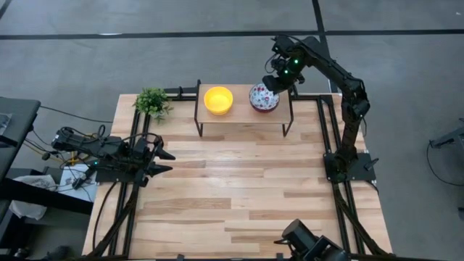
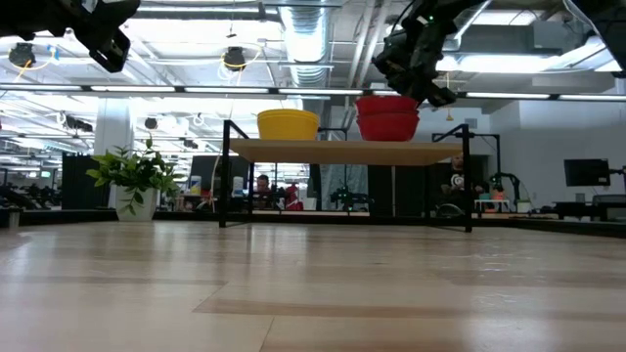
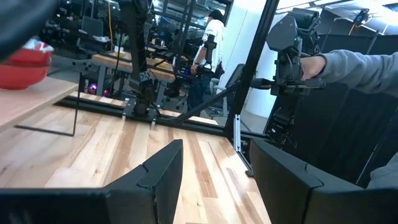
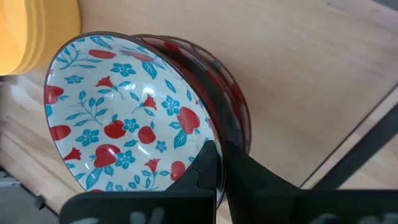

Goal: Pick & Place Mini bowls
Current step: Stack the white bowl on top of the white bowls on the shelf

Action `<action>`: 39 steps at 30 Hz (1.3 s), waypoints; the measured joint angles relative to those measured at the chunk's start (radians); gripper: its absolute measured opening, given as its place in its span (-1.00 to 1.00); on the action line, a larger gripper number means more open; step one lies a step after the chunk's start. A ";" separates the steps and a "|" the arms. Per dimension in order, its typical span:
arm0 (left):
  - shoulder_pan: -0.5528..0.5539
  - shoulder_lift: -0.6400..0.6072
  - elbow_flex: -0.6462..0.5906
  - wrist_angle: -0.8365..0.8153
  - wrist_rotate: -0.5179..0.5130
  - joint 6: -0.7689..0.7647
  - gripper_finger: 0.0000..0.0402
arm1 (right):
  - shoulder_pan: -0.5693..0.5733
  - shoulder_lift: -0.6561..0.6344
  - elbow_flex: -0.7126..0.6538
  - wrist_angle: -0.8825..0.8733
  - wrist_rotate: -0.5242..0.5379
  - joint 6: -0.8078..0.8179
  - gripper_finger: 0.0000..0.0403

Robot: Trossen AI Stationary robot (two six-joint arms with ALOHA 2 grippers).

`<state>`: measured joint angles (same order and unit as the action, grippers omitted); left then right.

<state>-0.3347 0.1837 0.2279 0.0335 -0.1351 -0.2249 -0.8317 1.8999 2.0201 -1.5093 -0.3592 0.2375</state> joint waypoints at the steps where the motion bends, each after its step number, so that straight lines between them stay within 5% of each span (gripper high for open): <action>1: 0.000 0.003 0.000 0.000 0.001 -0.007 -0.07 | 0.000 0.000 0.000 -0.001 0.006 0.000 -1.00; 12: 0.000 0.055 0.000 0.014 -0.002 -0.024 -0.07 | 0.000 0.000 0.000 -0.021 0.024 -0.008 -0.99; 24: 0.000 0.061 0.000 0.027 -0.002 -0.024 -0.07 | -0.002 -0.001 0.000 -0.009 0.019 -0.010 -0.68; 39: 0.000 0.061 0.000 0.034 -0.002 -0.020 -0.07 | -0.015 -0.037 0.044 -0.053 0.023 -0.010 -0.66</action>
<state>-0.3348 0.2451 0.2279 0.0674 -0.1368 -0.2454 -0.8471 1.8626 2.0644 -1.5620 -0.3359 0.2276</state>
